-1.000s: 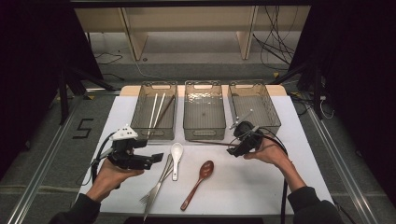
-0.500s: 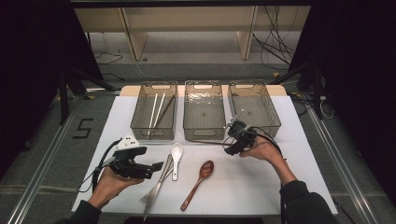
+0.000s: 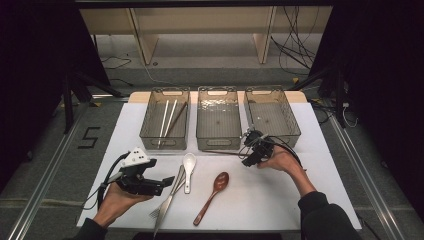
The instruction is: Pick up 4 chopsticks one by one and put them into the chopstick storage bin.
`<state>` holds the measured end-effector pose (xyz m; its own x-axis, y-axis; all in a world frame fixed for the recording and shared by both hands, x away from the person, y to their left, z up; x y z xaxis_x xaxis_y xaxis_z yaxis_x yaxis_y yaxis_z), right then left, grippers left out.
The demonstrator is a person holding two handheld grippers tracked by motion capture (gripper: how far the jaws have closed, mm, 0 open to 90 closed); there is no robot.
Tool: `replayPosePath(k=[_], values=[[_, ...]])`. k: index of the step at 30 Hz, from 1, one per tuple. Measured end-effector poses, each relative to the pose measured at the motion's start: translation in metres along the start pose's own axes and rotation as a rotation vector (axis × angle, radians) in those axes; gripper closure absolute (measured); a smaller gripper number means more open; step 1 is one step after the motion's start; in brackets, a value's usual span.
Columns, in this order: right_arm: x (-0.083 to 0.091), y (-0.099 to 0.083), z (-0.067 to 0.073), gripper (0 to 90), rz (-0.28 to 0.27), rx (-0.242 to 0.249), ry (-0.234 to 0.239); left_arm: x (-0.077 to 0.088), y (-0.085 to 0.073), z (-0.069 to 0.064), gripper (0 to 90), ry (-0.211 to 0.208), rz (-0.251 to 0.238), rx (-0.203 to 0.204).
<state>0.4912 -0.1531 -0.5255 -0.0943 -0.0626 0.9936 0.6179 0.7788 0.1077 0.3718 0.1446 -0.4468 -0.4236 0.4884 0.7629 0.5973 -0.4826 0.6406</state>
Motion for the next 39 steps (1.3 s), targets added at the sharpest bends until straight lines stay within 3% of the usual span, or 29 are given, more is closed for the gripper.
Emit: replayPosePath(k=[17,25,33,39], values=[[-0.01,-0.006,-0.008,40.8,0.054,-0.015,0.005,-0.004,-0.001,-0.007,13.7,-0.013,0.016,-0.033],[-0.007,-0.012,-0.005,53.8,0.085,-0.011,0.043,-0.003,0.0,-0.008,14.0,-0.009,0.012,-0.036],[-0.004,-0.02,0.0,68.4,0.141,0.037,0.028,-0.003,0.0,-0.009,14.4,-0.006,0.011,-0.042],[-0.003,-0.022,0.008,78.6,0.174,0.125,0.007,-0.005,-0.001,-0.008,14.8,-0.001,0.015,-0.038]])
Point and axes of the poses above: each handheld gripper's, and its own axes: x roughly backward along the jaws, y roughly out of its top, z roughly to its left, the point moved 8 cm from there along -x, roughly forward along the jaws, and after that the axes turned 13 degrees about z, right-handed, at the moved point
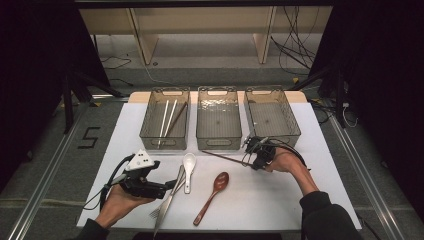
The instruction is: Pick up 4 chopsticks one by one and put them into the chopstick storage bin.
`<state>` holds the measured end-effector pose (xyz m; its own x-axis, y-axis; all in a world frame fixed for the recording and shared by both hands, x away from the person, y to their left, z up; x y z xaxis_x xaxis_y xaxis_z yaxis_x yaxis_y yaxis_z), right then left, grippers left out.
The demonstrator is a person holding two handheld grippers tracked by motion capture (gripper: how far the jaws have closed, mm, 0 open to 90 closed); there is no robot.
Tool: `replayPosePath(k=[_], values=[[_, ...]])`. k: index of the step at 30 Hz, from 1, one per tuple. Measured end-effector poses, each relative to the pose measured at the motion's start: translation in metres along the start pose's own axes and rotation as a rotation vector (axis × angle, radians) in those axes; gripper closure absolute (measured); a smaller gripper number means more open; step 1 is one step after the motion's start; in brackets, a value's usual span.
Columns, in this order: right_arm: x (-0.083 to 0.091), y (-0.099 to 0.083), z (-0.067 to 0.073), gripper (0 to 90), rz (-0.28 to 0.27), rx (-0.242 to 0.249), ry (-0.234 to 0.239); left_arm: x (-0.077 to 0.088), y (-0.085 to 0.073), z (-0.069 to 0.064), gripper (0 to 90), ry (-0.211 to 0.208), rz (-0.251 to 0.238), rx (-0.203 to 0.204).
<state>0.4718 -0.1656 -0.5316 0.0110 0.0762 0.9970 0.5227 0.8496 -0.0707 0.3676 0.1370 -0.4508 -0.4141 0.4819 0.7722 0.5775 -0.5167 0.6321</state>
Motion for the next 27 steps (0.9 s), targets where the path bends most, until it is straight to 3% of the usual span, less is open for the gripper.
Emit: replayPosePath(k=[9,15,27], values=[[0.0,-0.003,0.011,83.9,0.022,0.115,-0.004,-0.002,-0.002,0.0,15.0,0.002,0.014,-0.005],[0.001,-0.005,0.016,84.8,0.03,0.161,-0.011,-0.001,-0.002,0.0,15.1,0.002,0.017,-0.006],[0.021,-0.008,0.028,84.9,-0.048,0.176,-0.019,-0.002,-0.003,0.002,15.1,0.003,0.029,-0.009]])
Point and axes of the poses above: each handheld gripper's, and its own axes: x roughly backward along the jaws, y roughly out of its top, z roughly to its left, the point moved 8 cm from there along -x, roughly forward along the jaws, and after that the axes turned 13 degrees about z, right-handed, at the moved point
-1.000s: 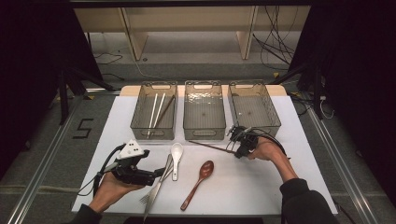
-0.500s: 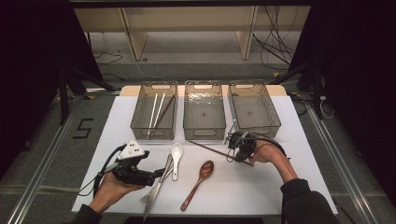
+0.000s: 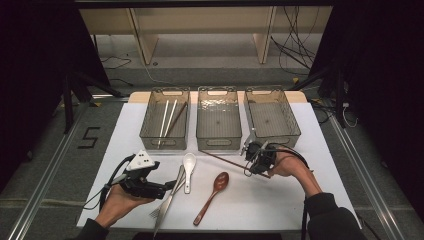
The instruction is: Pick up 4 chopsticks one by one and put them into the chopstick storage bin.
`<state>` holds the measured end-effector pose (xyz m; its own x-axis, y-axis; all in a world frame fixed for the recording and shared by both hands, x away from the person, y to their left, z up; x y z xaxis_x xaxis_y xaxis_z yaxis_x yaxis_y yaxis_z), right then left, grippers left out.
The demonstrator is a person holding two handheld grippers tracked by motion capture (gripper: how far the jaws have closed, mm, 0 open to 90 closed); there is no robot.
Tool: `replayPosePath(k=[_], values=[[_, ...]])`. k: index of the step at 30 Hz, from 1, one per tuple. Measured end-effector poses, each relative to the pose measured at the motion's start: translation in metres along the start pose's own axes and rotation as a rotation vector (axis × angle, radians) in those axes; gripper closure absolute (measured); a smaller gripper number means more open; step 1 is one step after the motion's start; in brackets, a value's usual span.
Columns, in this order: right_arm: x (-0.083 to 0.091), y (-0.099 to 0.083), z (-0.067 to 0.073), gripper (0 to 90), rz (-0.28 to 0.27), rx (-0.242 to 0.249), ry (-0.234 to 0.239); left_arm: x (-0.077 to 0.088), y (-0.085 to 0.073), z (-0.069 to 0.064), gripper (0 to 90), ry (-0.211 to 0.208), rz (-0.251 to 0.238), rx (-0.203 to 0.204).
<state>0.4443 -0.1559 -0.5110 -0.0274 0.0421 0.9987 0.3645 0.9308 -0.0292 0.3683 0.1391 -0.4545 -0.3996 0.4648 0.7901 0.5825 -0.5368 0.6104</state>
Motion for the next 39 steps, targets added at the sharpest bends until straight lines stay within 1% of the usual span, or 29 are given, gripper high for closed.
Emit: replayPosePath(k=[1,4,6,7,11,12,14,16,18,19,20,22,23,24,25,27,30,31,32,34,35,36,38,39], values=[[0.003,0.0,0.002,84.8,-0.007,-0.002,-0.005,0.0,0.0,0.0,15.1,-0.002,0.001,0.002],[0.012,0.0,0.009,84.8,-0.035,0.006,-0.009,-0.002,0.002,0.002,15.0,0.012,0.01,0.0],[0.017,0.001,0.013,84.8,-0.055,0.02,-0.021,-0.003,0.003,0.002,15.0,0.012,0.008,0.005],[0.019,0.001,0.016,84.8,-0.054,0.019,-0.024,-0.003,0.004,0.003,15.0,0.012,0.011,0.002],[0.027,0.004,0.027,84.8,-0.082,0.058,-0.055,-0.001,0.006,0.003,15.0,0.01,0.015,0.0],[0.029,0.004,0.031,84.8,-0.081,0.059,-0.055,-0.001,0.007,0.003,15.0,0.01,0.015,-0.005],[0.031,0.004,0.037,84.8,-0.089,0.079,-0.06,-0.001,0.009,0.002,15.1,0.008,0.016,-0.011],[0.033,0.005,0.043,84.8,-0.097,0.085,-0.045,-0.003,0.013,0.001,15.1,0.003,0.017,-0.017],[0.033,0.005,0.046,84.8,-0.1,0.094,-0.043,-0.005,0.019,-0.003,15.1,-0.008,0.022,-0.027],[0.033,0.005,0.047,84.8,-0.098,0.105,-0.042,-0.007,0.021,-0.005,15.1,-0.008,0.029,-0.041],[0.032,0.005,0.048,84.8,-0.096,0.105,-0.043,-0.008,0.023,-0.006,15.1,-0.013,0.031,-0.052],[0.032,0.005,0.05,84.8,-0.094,0.121,-0.043,-0.011,0.027,-0.009,15.1,-0.015,0.043,-0.068],[0.033,0.005,0.052,84.8,-0.093,0.117,-0.04,-0.013,0.028,-0.009,15.1,-0.011,0.052,-0.078],[0.033,0.006,0.053,84.8,-0.095,0.125,-0.038,-0.014,0.029,-0.01,15.1,-0.008,0.056,-0.084],[0.033,0.006,0.055,84.8,-0.092,0.126,-0.04,-0.015,0.03,-0.011,15.1,-0.009,0.067,-0.098],[0.034,0.007,0.059,84.8,-0.1,0.138,-0.039,-0.016,0.03,-0.011,15.1,-0.016,0.081,-0.109],[0.034,0.008,0.064,84.8,-0.097,0.159,-0.039,-0.018,0.031,-0.012,15.1,-0.027,0.102,-0.122],[0.034,0.009,0.067,84.8,-0.094,0.159,-0.032,-0.018,0.032,-0.014,15.1,-0.034,0.113,-0.134],[0.033,0.01,0.068,84.8,-0.098,0.169,-0.036,-0.018,0.033,-0.014,15.3,-0.035,0.116,-0.14],[0.033,0.011,0.072,84.8,-0.094,0.17,-0.031,-0.018,0.034,-0.017,16.2,-0.042,0.132,-0.17],[0.032,0.012,0.073,84.8,-0.094,0.182,-0.034,-0.018,0.034,-0.017,16.5,-0.047,0.14,-0.181],[0.032,0.013,0.075,84.8,-0.093,0.189,-0.032,-0.019,0.035,-0.019,16.8,-0.056,0.149,-0.185],[0.032,0.014,0.079,84.8,-0.093,0.2,-0.029,-0.022,0.035,-0.021,17.1,-0.072,0.183,-0.213],[0.031,0.015,0.08,84.8,-0.089,0.206,-0.027,-0.023,0.035,-0.022,17.4,-0.073,0.2,-0.236]])
Point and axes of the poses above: each handheld gripper's, and its own axes: x roughly backward along the jaws, y roughly out of its top, z roughly to its left, the point moved 8 cm from there along -x, roughly forward along the jaws, and after that the axes turned 13 degrees about z, right-handed, at the moved point
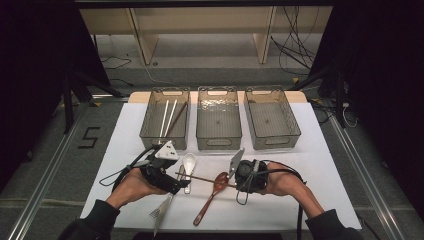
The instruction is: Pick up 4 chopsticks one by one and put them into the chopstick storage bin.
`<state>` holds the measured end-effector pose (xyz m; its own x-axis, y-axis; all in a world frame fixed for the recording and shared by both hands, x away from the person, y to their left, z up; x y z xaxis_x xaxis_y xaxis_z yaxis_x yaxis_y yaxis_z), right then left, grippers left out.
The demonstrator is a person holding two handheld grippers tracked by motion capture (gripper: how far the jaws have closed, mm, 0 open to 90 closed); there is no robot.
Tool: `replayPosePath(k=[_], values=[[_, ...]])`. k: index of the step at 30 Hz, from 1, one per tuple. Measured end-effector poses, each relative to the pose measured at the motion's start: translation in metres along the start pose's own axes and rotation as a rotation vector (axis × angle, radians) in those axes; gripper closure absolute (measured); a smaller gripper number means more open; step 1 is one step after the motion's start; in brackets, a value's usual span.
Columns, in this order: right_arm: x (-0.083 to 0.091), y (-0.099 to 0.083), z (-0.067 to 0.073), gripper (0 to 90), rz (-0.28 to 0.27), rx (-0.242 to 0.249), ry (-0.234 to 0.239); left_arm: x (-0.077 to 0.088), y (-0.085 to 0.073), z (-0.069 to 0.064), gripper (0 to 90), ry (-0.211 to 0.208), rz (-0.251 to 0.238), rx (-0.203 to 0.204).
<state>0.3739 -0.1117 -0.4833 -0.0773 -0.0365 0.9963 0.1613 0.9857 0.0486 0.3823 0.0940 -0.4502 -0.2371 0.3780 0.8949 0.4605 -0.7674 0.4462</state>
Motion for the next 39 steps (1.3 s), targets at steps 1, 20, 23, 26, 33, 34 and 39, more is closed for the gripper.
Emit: replayPosePath(k=[1,20,23,26,33,34,39], values=[[0.0,0.001,0.001,84.8,-0.002,0.005,0.001,-0.002,0.0,-0.002,17.8,-0.007,0.014,-0.015],[0.007,0.01,0.018,84.8,-0.002,0.081,-0.008,-0.03,0.003,-0.019,38.1,-0.064,0.213,-0.204],[0.008,0.011,0.019,84.8,-0.005,0.091,-0.01,-0.031,0.001,-0.019,46.0,-0.073,0.226,-0.204],[0.008,0.013,0.021,84.8,-0.012,0.098,-0.01,-0.031,0.0,-0.02,53.0,-0.09,0.234,-0.192],[0.008,0.012,0.021,84.8,-0.007,0.098,-0.01,-0.033,-0.001,-0.024,65.7,-0.136,0.248,-0.201],[0.008,0.012,0.021,84.8,-0.007,0.099,-0.011,-0.033,-0.002,-0.025,67.2,-0.14,0.253,-0.206],[0.007,0.012,0.021,84.8,-0.005,0.11,-0.013,-0.034,-0.005,-0.027,74.9,-0.174,0.269,-0.218]])
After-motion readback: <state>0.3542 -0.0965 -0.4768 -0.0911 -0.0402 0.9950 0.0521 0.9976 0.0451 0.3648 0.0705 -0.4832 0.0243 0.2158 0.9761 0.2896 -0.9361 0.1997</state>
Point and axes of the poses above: each handheld gripper's, and its own axes: x roughly backward along the jaws, y roughly out of its top, z roughly to its left, the point moved 8 cm from there along -x, roughly forward along the jaws, and after that the axes turned 13 degrees about z, right-handed, at the moved point
